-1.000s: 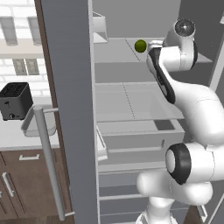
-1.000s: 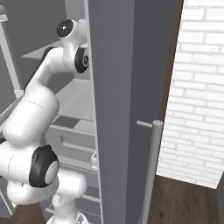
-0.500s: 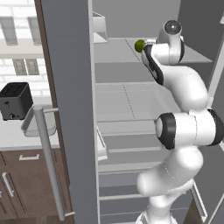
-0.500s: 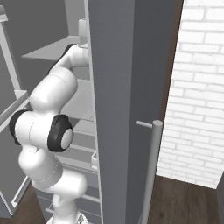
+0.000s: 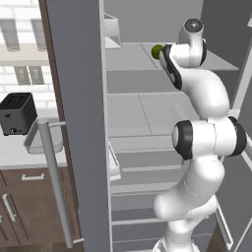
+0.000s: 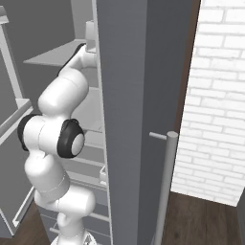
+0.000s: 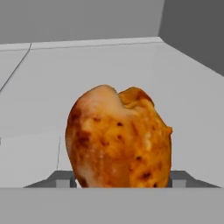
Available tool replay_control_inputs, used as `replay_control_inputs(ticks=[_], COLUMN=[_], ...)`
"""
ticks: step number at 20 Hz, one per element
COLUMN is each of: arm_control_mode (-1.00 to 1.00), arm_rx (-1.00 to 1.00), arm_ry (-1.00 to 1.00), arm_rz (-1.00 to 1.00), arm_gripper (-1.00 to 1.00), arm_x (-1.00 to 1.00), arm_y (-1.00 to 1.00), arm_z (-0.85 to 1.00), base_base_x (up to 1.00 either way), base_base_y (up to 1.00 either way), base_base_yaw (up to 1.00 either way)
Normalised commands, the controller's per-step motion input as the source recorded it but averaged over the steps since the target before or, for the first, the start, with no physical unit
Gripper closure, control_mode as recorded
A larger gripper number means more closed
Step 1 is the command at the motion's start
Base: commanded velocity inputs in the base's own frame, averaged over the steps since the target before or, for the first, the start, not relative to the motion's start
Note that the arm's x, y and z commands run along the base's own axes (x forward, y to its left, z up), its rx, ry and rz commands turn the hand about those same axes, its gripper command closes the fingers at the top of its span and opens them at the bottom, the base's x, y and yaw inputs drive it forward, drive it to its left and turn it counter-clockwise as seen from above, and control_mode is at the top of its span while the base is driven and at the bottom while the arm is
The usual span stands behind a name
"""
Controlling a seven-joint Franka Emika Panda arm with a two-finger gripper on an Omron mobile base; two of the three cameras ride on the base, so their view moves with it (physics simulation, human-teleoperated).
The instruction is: Place one lime and one chicken drumstick in each tupperware on the nearby counter, to pack two identical lunches.
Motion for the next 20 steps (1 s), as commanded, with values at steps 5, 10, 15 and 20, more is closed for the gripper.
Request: replay_control_inputs(ticks=[5,10,15,20], arm_control_mode=[-1.00,-1.00,-1.00,-1.00], arm_rx=[0.00,0.00,-0.01,0.00], arm_ry=[-0.02,-0.20,-0.16,-0.02], arm_rz=[0.00,0.01,0.00,0.00], arm_gripper=[1.00,1.00,1.00,1.00], arm_x=[0.13,-0.86,-1.00,-1.00], arm_y=[0.02,0.48,0.56,0.29], arm_z=[-0.57,-0.08,0.00,0.32], base_base_x=[0.00,0.00,0.00,0.00], base_base_y=[0.00,0.00,0.00,0.00], base_base_yaw=[0.00,0.00,0.00,0.00])
